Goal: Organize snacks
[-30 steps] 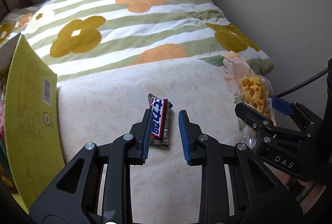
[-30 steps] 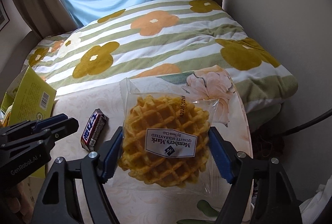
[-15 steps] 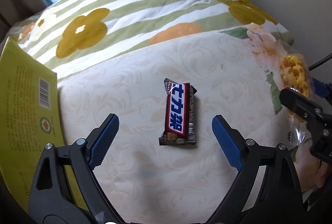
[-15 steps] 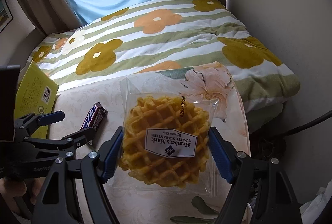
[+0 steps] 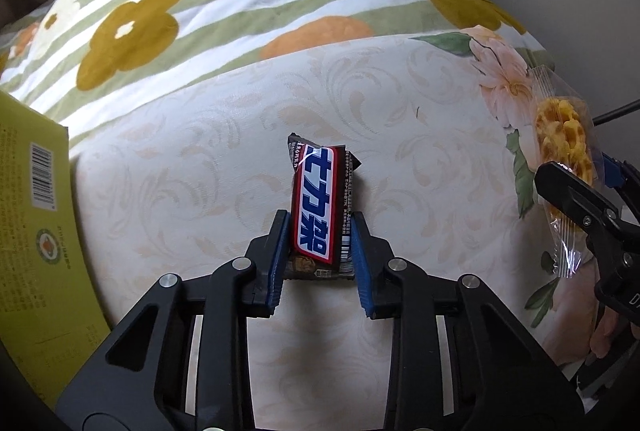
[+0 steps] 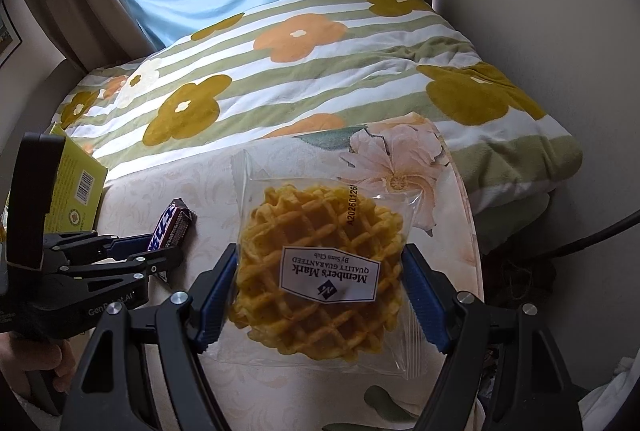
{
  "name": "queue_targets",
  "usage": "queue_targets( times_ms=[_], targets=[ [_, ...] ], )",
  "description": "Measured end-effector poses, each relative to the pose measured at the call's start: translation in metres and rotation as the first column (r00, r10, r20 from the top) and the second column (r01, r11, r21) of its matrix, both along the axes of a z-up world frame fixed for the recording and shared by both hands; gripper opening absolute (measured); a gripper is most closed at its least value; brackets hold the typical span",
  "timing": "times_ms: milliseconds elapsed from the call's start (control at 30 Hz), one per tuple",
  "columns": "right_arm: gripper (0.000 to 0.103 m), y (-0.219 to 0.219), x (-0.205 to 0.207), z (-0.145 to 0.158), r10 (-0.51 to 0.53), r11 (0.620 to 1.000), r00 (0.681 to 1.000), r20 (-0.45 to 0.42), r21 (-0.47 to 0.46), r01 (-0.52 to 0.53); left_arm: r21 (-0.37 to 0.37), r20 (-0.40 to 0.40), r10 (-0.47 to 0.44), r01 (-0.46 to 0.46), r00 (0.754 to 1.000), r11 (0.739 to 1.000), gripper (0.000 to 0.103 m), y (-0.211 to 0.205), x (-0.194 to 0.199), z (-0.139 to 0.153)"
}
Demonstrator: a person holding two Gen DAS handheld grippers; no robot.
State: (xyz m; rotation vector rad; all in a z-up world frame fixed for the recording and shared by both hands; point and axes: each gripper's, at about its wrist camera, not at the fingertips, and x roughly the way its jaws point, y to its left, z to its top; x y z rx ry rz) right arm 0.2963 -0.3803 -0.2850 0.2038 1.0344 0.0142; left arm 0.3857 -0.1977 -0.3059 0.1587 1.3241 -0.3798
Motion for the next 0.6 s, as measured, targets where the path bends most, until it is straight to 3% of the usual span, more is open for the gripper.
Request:
queue_targets(
  times_ms=[300,600],
  targets=[
    [0.074,-0.002,-0.004,0.007,0.006,1.0,1.0,0.018,0.0,-0.006,-0.066,0.046,0.039,-0.035,0.998,0.997,0.026,0.001,-0.002,0.027],
    [0.074,0.009,-0.004,0.074,0.087,0.996,0.988,0.13,-0.03,-0.084,-0.17,0.208,0.142,-0.107,0.968,0.98,0.026,0.032,-0.021,0.128]
  ],
)
